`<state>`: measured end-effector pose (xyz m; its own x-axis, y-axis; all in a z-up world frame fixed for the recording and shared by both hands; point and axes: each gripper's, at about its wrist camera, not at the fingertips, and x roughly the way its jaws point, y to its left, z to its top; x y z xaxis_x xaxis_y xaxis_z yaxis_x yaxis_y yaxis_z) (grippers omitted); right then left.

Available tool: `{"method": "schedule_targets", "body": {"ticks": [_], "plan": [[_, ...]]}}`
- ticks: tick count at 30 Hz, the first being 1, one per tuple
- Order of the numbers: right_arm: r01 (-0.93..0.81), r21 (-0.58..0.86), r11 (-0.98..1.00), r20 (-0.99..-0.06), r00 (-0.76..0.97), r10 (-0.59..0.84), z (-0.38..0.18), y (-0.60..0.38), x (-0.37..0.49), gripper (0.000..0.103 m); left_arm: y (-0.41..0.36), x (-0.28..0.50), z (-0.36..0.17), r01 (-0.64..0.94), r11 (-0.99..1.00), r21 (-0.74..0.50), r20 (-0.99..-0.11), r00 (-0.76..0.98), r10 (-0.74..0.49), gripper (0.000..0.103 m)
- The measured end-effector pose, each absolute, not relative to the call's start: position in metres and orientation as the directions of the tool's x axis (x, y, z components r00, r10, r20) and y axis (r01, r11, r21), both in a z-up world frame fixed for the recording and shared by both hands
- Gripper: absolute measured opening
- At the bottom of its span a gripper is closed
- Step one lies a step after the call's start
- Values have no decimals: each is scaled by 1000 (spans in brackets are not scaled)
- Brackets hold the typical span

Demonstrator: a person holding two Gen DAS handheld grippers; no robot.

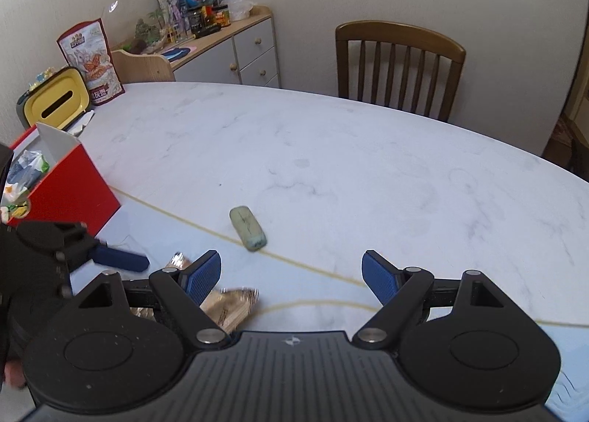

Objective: Organize objects
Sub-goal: 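Grasp the foil snack packet with the left gripper while the right grasps the green soap bar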

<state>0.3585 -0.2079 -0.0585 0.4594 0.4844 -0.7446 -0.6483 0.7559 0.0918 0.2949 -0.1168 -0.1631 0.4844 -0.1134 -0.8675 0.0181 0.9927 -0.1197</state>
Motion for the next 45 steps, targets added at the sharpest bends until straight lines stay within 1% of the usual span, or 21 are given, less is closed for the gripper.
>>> {"method": "schedule_targets", "body": {"ticks": [5, 15, 18, 22, 24, 25, 27, 31, 33, 34, 36, 37, 39, 42, 45], "plan": [[-668, 85, 739, -760, 436, 482, -75, -187, 374, 84, -114, 299, -175, -20, 991, -132, -877, 469, -107, 102], [-699, 58, 713, -792, 403, 459, -105, -154, 393, 84, -113, 297, -189, -29, 990, -139, -875, 471, -110, 102], [-709, 51, 704, -797, 396, 457, -111, -146, 396, 83, -116, 295, -192, -15, 993, -117, -873, 478, -96, 100], [-722, 12, 692, -808, 401, 432, -119, -133, 395, 80, -119, 292, -195, -5, 996, -94, -867, 491, -79, 97], [-729, 20, 685, -811, 389, 437, -121, -129, 395, 74, -120, 291, -195, -3, 996, -93, -864, 497, -79, 94], [-729, 17, 685, -811, 390, 435, -122, -128, 396, 73, -119, 291, -195, -2, 996, -89, -863, 500, -77, 91], [-732, 12, 681, -813, 389, 433, -123, -125, 396, 63, -121, 289, -196, 4, 997, -74, -859, 508, -65, 85], [-732, 8, 681, -810, 395, 434, -123, -123, 396, 60, -123, 287, -197, 6, 999, -48, -857, 513, -44, 75], [-733, 6, 680, -808, 397, 436, -122, -122, 394, 51, -123, 287, -198, 9, 999, -43, -856, 515, -42, 72], [-734, 6, 680, -807, 398, 436, -122, -121, 393, 49, -122, 286, -198, 8, 999, -46, -856, 515, -43, 70], [-736, 7, 677, -806, 397, 439, -122, -121, 392, 42, -122, 286, -199, 10, 999, -47, -855, 517, -45, 67], [-738, 7, 675, -806, 396, 440, -121, -120, 391, 40, -122, 285, -199, 13, 999, -44, -855, 517, -44, 65], [-741, 7, 671, -806, 393, 443, -121, -119, 389, 33, -122, 284, -200, 13, 999, -40, -855, 518, -41, 63], [-743, 1, 669, -808, 394, 438, -120, -118, 387, 26, -121, 283, -202, 9, 999, -45, -853, 520, -44, 61], [-742, 9, 671, -811, 387, 439, -118, -121, 385, 24, -119, 281, -202, 8, 999, -53, -852, 522, -50, 59]]}}
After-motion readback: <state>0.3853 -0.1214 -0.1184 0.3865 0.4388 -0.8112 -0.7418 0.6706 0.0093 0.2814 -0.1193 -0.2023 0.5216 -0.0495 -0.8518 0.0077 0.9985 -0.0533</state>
